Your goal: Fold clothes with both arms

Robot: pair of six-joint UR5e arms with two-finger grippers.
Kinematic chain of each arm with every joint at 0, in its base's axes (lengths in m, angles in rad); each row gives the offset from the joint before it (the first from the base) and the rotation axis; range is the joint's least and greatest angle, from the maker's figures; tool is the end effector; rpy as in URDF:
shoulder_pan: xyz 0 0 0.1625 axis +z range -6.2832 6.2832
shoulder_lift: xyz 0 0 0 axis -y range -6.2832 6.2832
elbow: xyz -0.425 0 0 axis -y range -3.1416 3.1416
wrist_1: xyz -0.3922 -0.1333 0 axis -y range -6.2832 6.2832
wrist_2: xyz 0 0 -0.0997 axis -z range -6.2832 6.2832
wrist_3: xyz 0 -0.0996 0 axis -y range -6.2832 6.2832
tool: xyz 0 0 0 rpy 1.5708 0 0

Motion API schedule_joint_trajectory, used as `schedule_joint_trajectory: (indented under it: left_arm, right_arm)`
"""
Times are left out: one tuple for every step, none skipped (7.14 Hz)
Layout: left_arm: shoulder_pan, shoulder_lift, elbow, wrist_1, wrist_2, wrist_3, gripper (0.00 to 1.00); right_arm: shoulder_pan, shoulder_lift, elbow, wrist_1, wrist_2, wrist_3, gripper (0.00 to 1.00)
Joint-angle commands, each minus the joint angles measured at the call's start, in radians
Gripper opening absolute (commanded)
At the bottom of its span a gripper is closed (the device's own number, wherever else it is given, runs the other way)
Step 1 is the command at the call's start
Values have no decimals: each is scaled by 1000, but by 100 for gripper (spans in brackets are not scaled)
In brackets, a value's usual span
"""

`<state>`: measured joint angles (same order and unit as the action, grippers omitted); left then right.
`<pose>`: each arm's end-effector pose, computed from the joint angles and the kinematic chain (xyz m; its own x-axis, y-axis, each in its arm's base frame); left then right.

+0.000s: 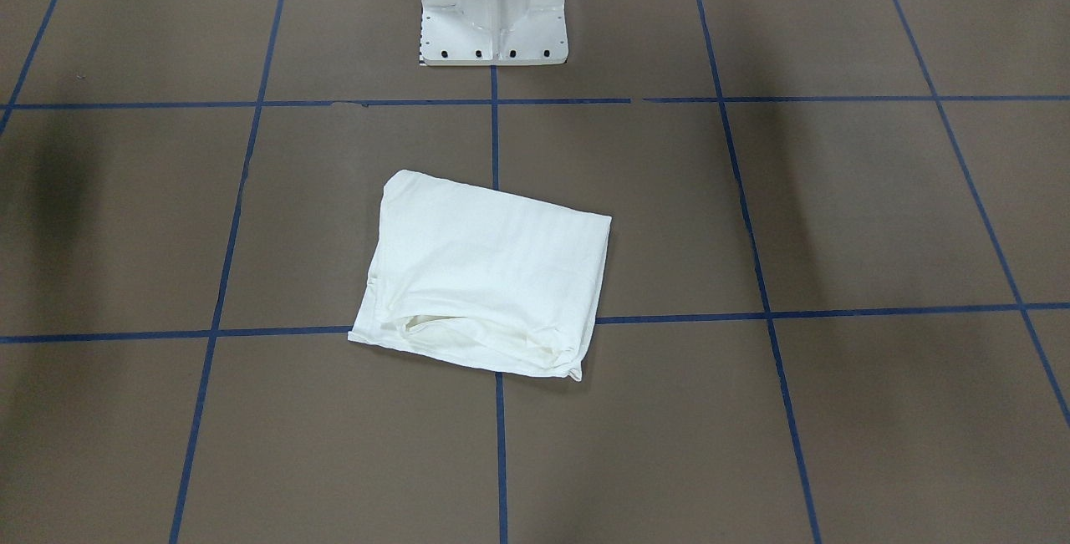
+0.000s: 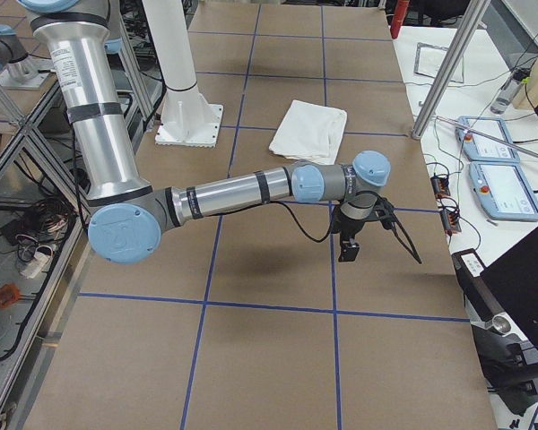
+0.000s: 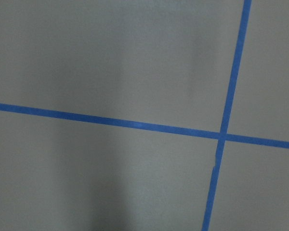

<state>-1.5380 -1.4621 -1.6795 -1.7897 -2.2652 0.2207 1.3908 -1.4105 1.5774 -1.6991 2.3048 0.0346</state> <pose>-0.0544 -0.4621 0.6380 0.7379 0.3737 -0.5620 -0.1984 0.9160 0.3486 -0.0342 -0.5600 0.5869 0.7316 -0.1243 0.6703 0.1537 0.9880 0.0154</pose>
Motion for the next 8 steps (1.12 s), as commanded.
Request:
schedule_joint_trajectory:
  left_arm:
    - [-2, -23, 15, 16, 4, -9, 100]
    - [-2, -30, 1, 62, -3, -99, 100]
    - [-2, -29, -2, 72, -13, -124, 100]
    - [-2, -20, 3, 73, -72, -126, 100]
    - [-2, -17, 4, 72, -91, -126, 100]
    - [-2, -15, 10, 72, -89, -126, 100]
    - [-2, -14, 12, 72, -88, -126, 100]
    - [-2, -12, 12, 70, -86, -124, 100]
  right_arm:
    - [16, -44, -20, 58, 40, 7, 100]
    - [33, -45, -22, 59, 82, 7, 100]
    - [65, -47, -20, 59, 84, 10, 100]
    - [111, -48, -14, 56, 82, 22, 100]
    - [150, -79, -19, 61, 84, 25, 100]
    - [177, -126, -13, 64, 87, 18, 100]
    - [218, -149, -10, 64, 111, 15, 100]
    - [244, -146, -7, 65, 120, 8, 100]
